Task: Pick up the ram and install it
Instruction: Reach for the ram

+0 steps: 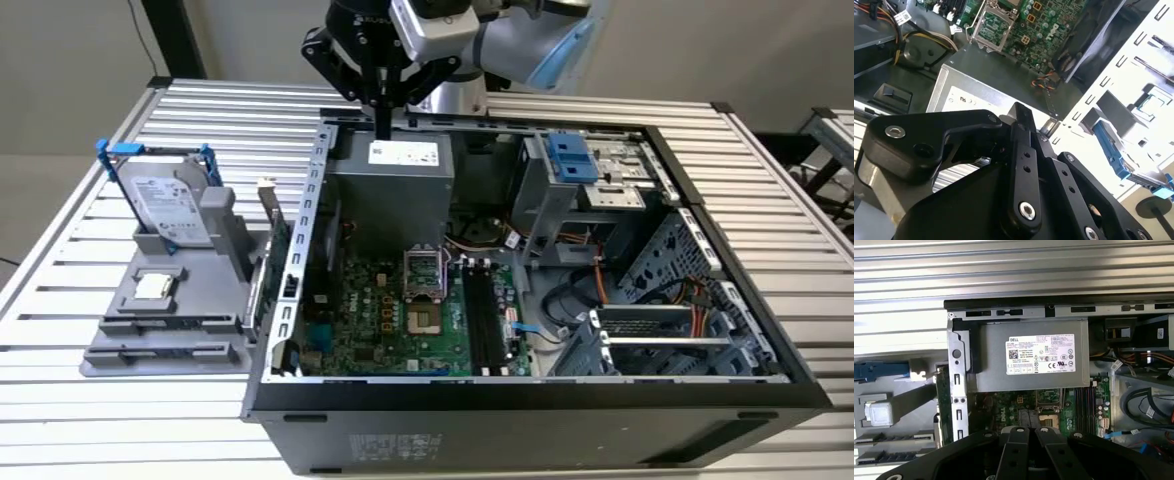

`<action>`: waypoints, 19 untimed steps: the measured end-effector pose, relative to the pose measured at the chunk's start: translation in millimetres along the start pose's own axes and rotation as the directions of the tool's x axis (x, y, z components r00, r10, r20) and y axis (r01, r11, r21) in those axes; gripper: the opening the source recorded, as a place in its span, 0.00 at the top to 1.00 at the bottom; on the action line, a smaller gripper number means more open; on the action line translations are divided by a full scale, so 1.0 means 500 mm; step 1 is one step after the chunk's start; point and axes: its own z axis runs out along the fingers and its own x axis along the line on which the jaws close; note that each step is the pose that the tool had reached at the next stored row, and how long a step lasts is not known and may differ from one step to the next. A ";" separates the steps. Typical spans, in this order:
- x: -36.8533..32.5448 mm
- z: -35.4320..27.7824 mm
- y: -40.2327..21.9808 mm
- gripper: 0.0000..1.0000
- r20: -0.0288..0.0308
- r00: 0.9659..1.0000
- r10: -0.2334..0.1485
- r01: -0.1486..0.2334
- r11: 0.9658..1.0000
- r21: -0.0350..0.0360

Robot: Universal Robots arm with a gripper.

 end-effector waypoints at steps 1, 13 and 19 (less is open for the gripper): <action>0.000 0.000 0.000 1.00 0.000 1.000 0.000 0.000 1.000 0.000; 0.005 0.000 -0.001 1.00 -0.001 1.000 0.000 0.000 1.000 0.000; 0.009 0.000 -0.001 1.00 -0.001 1.000 0.000 0.000 1.000 0.000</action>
